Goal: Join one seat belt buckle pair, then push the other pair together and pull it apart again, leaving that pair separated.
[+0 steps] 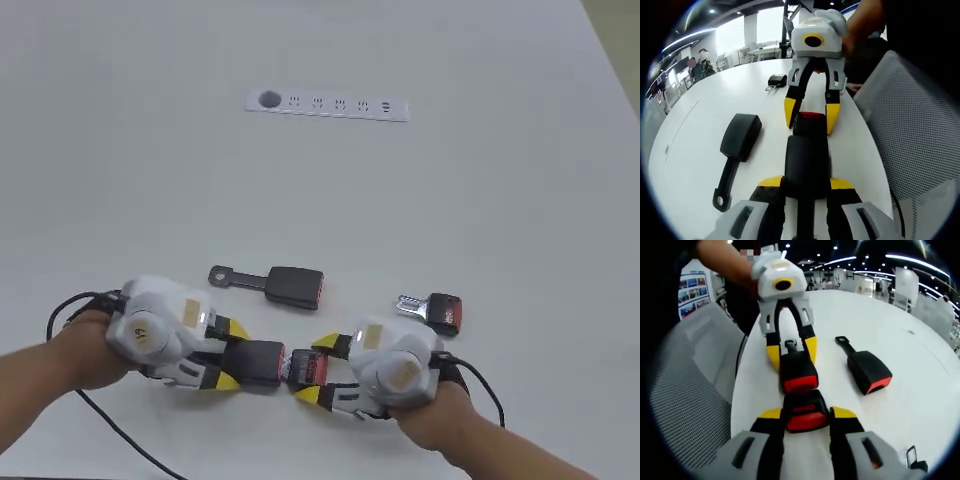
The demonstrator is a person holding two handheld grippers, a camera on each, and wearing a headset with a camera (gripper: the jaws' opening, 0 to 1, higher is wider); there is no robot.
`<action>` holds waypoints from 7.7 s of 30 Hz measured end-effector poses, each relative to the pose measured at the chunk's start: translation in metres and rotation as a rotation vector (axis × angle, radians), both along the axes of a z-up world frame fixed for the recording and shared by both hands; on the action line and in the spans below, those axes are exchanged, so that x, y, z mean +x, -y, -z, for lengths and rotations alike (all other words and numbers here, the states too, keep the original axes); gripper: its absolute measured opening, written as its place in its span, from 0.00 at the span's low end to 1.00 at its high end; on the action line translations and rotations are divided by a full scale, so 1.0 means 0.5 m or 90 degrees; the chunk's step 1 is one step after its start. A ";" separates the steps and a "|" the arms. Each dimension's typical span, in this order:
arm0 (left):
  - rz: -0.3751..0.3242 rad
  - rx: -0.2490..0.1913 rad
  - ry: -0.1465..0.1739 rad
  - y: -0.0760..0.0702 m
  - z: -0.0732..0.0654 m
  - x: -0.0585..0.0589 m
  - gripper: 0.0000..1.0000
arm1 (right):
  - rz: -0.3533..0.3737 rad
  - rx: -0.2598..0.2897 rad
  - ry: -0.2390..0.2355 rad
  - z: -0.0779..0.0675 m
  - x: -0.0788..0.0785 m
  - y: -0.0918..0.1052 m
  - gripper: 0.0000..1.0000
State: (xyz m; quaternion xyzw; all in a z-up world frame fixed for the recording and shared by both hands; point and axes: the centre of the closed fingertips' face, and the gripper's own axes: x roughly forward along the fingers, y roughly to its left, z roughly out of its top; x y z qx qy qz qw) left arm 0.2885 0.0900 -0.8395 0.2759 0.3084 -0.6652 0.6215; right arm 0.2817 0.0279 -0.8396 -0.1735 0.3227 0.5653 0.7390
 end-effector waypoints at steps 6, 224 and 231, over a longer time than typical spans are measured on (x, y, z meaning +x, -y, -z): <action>-0.006 -0.005 -0.002 0.000 0.000 0.000 0.32 | 0.007 0.007 0.003 0.001 0.000 0.001 0.34; -0.024 0.061 0.020 0.098 -0.001 0.200 0.34 | -0.031 -0.069 -0.001 0.007 0.190 0.127 0.34; -0.018 0.070 0.022 0.101 -0.002 0.199 0.33 | -0.014 -0.063 -0.007 0.007 0.193 0.099 0.34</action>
